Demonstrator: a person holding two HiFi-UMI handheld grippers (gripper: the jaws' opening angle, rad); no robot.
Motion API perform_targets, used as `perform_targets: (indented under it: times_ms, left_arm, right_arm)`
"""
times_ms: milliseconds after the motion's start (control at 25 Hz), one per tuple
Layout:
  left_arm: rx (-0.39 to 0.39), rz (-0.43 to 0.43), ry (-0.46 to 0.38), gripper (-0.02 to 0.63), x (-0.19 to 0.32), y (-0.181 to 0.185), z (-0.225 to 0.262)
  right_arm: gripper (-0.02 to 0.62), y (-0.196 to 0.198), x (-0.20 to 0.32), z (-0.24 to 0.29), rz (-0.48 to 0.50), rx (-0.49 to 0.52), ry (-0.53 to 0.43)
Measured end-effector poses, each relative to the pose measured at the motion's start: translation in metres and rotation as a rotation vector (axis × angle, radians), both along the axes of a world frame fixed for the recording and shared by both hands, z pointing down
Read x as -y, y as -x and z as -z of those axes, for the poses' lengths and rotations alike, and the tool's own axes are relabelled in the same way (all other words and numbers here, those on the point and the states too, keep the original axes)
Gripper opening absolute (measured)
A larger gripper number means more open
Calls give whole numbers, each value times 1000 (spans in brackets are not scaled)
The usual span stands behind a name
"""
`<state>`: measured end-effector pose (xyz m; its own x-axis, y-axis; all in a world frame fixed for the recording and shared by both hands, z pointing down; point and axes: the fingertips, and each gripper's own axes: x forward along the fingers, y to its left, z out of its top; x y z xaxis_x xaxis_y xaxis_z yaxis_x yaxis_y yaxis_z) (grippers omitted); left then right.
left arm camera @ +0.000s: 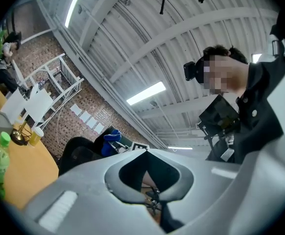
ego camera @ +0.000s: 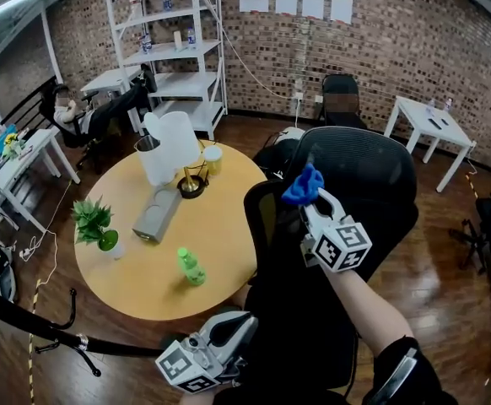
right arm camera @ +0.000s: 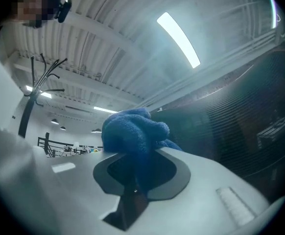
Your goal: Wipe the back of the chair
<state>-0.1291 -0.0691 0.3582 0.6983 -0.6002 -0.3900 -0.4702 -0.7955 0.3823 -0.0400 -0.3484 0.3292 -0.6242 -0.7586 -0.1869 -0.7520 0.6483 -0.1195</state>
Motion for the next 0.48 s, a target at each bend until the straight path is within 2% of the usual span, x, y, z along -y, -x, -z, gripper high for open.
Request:
perform_targets:
  times_ms: [200,320,400,480]
  left_arm:
    - [5,36,11,-3,-1,7,-3]
    - [16,47,14,-3,0,6,-4]
    - [21,57,17,-3,0,5,-4]
    - [26,67,23,-3,-1,4,-5]
  right_arm:
    - [54,45,-16,-22,117,46,56]
    - [54,91,-29,-46,283,23,125]
    - [54,113,-29,-55,408,94,205]
    - [54,111,-13,-61,433,224,299]
